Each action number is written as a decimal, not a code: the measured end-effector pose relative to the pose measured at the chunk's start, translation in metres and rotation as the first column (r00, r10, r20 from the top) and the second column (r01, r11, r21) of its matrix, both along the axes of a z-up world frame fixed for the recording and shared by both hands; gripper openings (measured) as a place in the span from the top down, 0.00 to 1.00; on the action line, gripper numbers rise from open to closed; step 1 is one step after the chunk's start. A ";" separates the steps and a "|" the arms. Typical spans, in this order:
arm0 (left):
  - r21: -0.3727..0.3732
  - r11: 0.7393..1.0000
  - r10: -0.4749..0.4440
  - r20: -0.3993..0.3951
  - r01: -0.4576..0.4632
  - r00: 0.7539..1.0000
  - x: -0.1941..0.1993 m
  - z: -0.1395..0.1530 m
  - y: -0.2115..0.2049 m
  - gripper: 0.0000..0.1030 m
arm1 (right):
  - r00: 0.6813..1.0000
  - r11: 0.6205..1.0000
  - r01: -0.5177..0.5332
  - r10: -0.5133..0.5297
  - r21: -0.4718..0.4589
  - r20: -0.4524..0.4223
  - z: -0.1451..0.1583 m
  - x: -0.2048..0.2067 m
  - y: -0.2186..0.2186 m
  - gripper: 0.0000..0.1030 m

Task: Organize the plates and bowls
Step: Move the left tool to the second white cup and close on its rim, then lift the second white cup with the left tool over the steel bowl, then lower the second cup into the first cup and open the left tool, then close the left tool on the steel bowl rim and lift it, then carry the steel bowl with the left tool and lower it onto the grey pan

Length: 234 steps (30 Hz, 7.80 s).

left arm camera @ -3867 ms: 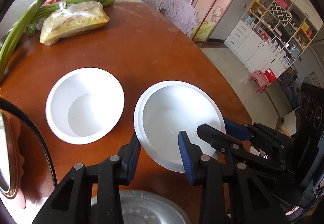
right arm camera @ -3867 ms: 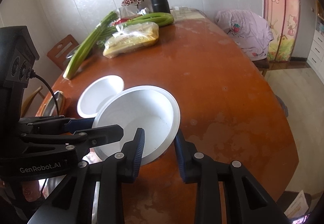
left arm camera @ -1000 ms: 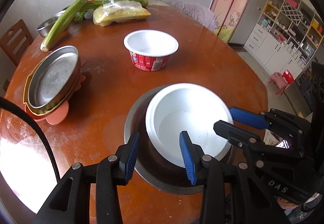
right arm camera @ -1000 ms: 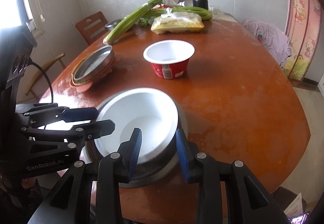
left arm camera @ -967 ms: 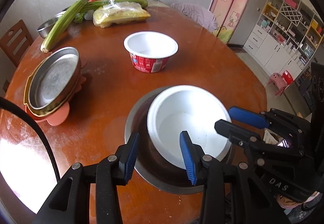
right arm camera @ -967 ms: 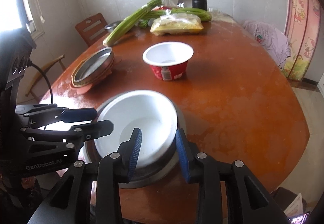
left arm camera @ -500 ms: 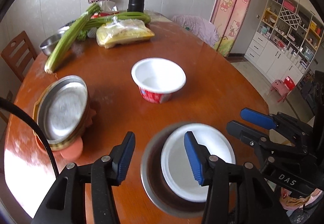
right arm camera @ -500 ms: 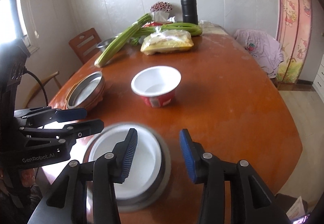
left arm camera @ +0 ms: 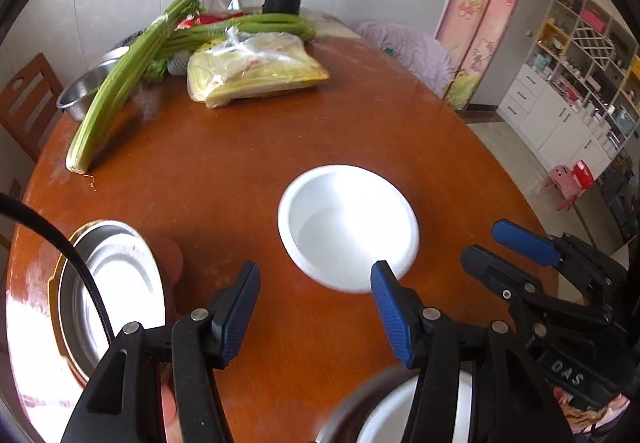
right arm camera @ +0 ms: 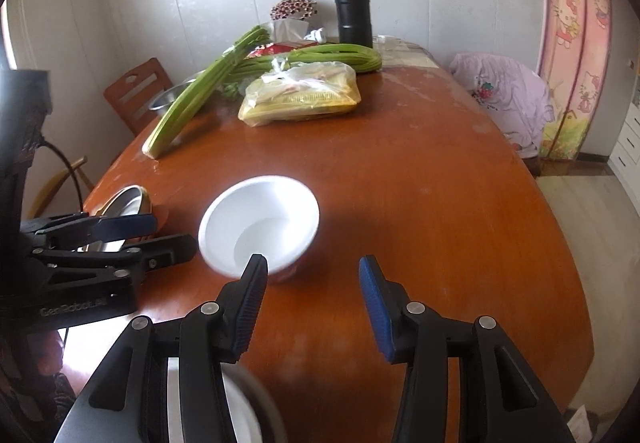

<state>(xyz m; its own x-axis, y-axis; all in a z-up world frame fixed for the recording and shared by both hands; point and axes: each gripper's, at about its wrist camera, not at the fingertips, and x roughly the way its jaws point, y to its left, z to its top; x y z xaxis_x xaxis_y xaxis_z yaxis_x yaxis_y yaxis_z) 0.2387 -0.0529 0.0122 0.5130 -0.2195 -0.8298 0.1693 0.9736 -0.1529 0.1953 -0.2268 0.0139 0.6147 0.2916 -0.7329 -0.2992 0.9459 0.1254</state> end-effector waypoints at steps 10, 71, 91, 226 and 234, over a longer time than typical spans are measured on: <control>0.016 1.000 0.014 -0.087 -0.013 0.996 0.051 -0.027 0.001 0.44 | 0.996 0.998 -0.044 0.040 -0.051 -0.076 -0.029 0.045 0.022 0.52; -0.063 0.995 -0.078 0.047 0.081 0.996 -0.029 0.040 -0.021 0.50 | 0.996 0.993 -0.075 0.079 0.090 -0.040 0.020 -0.030 0.026 0.65; -0.070 0.993 -0.090 0.089 0.096 0.992 -0.109 0.046 -0.010 0.50 | 0.994 0.990 -0.104 0.106 0.100 -0.016 0.026 -0.105 0.034 0.65; -0.138 0.959 0.248 -0.012 -0.247 0.969 -0.043 0.013 0.204 0.52 | 0.926 0.937 -0.336 0.347 0.095 -0.150 0.012 0.015 0.231 0.55; -0.141 0.957 0.248 -0.045 -0.252 0.968 -0.032 -0.004 0.210 0.52 | 0.921 0.939 -0.334 0.344 0.084 -0.184 -0.002 0.026 0.236 0.55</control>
<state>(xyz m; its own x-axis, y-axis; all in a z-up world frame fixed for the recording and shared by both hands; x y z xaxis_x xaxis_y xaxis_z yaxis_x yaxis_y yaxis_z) 0.2065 0.1571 0.0085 0.5451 -0.2055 -0.8128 -0.0825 0.9516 -0.2959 0.2211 0.0090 0.0117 0.3208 0.4972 -0.8062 -0.5662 0.7830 0.2576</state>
